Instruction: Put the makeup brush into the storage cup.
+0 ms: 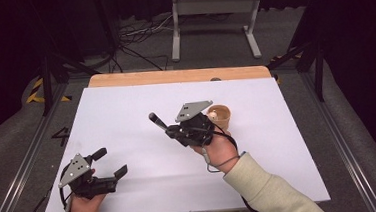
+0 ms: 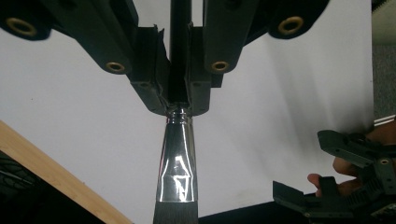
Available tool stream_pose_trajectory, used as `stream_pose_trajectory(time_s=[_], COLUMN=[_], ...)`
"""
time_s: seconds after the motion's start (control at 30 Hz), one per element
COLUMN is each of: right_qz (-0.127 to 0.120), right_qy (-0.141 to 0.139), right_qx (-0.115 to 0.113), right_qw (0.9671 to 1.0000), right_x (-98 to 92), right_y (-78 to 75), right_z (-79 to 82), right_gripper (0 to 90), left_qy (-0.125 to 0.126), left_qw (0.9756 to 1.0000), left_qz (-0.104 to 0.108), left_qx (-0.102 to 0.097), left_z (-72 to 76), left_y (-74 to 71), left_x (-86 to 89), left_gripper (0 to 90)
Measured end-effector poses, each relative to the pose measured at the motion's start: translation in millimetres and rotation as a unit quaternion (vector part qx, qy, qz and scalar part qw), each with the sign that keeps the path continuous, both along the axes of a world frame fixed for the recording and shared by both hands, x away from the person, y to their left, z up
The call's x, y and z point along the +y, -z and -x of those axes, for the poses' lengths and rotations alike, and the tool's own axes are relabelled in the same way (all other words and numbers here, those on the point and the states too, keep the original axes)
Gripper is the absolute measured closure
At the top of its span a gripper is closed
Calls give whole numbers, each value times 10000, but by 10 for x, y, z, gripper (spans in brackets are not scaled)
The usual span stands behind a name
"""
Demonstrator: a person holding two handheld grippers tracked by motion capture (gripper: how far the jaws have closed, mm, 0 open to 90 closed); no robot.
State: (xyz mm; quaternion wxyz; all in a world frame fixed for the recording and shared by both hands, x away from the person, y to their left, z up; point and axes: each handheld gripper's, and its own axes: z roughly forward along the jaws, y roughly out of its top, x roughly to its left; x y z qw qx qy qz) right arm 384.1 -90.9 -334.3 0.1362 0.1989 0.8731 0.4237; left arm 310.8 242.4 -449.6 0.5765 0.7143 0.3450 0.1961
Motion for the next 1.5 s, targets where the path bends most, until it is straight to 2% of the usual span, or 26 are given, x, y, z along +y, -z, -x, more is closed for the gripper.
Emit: stream_pose_trajectory(time_s=[0.1, 0.3, 0.53, 0.7, 0.97, 1.0, 1.13, 1.5], right_qz=[-93, -477, -836, -949, -1308, -1308, -1465, -1554], right_qy=[29, 117, 175, 306, 520, 520, 688, 1061], right_qx=[-43, -174, -472, -519, -823, -823, -914, -1054], right_qw=[9999, 9986, 9952, 9937, 9866, 9866, 9826, 9765], right_x=[-35, -158, -245, -327, -483, -483, -589, -774], right_y=[3, -12, 12, 22, 64, 64, 54, 54], right_z=[10, 25, 67, 62, 72, 72, 45, -65], right_gripper=[798, 798, 798, 798, 798, 798, 798, 798], left_qy=[-1, 12, 12, 5, 9, 9, 15, 11], left_qw=[10000, 10000, 10000, 10000, 10000, 10000, 10000, 10000], left_qz=[0, -17, -19, -15, -18, -18, -15, -23], left_qx=[1, 8, 7, -13, -11, -11, -6, 3], left_z=[0, 1, 2, 1, 0, 0, -5, -4], left_y=[1, -1, -2, 2, 2, 2, 5, 6], left_x=[-1, 1, 2, -4, -9, -9, -3, -10], left_gripper=[35, 35, 35, 35, 34, 34, 34, 34])
